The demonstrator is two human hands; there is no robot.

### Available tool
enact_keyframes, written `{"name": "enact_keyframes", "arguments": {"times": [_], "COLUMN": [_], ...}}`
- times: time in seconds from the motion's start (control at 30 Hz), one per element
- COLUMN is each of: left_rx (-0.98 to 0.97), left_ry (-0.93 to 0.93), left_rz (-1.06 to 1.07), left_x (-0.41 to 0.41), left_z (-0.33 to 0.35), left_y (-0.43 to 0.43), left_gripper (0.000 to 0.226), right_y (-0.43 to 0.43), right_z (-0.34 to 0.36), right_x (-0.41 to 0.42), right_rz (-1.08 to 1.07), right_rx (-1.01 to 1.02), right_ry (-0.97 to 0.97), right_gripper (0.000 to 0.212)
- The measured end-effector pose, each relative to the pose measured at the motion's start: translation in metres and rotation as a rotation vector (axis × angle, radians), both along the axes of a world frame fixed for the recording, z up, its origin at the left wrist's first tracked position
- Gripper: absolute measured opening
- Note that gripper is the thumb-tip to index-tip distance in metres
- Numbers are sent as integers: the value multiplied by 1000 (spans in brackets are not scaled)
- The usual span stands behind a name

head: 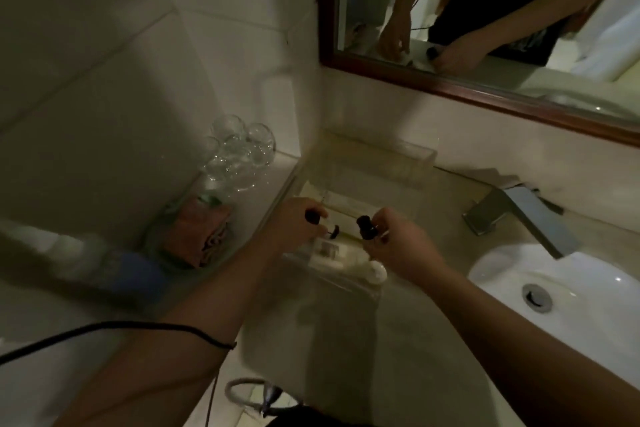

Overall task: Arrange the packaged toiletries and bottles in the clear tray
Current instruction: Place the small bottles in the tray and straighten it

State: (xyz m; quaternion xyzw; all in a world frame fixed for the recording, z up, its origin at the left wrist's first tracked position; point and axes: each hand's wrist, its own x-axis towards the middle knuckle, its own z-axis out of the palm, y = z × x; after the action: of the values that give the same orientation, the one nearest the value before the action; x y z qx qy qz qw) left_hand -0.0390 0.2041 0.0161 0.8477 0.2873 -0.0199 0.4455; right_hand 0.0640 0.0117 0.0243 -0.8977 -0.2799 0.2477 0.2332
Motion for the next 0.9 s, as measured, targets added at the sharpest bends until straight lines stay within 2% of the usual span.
{"name": "enact_keyframes", "arguments": {"times": [0.1, 0.2, 0.4, 0.57, 0.63, 0.77, 0.9], "left_rx": [77, 106, 362, 465, 471, 501, 486], "left_ry": [19, -1, 57, 23, 38, 103, 219], "left_rz": [-117, -147, -277, -344, -381, -495, -541], "left_x": [4, 8, 17, 16, 14, -1, -8], "left_z": [-14, -27, -34, -38, -34, -25, -23], "left_y": [9, 14, 19, 18, 17, 10, 5], "left_gripper": [26, 24, 24, 25, 36, 74, 91], "right_y": [15, 25, 34, 37, 36, 35, 34], "right_z": [-6, -17, -36, -44, -47, -51, -49], "right_x": [-5, -12, -17, -16, -17, -19, -19], "right_rz": [51, 109, 105, 79, 73, 52, 27], "right_rx": [-119, -198, -200, -204, -193, -158, -136], "right_ry": [-140, -244, -343, -418, -440, -424, -404], "right_gripper": [28, 24, 20, 24, 22, 19, 19]}}
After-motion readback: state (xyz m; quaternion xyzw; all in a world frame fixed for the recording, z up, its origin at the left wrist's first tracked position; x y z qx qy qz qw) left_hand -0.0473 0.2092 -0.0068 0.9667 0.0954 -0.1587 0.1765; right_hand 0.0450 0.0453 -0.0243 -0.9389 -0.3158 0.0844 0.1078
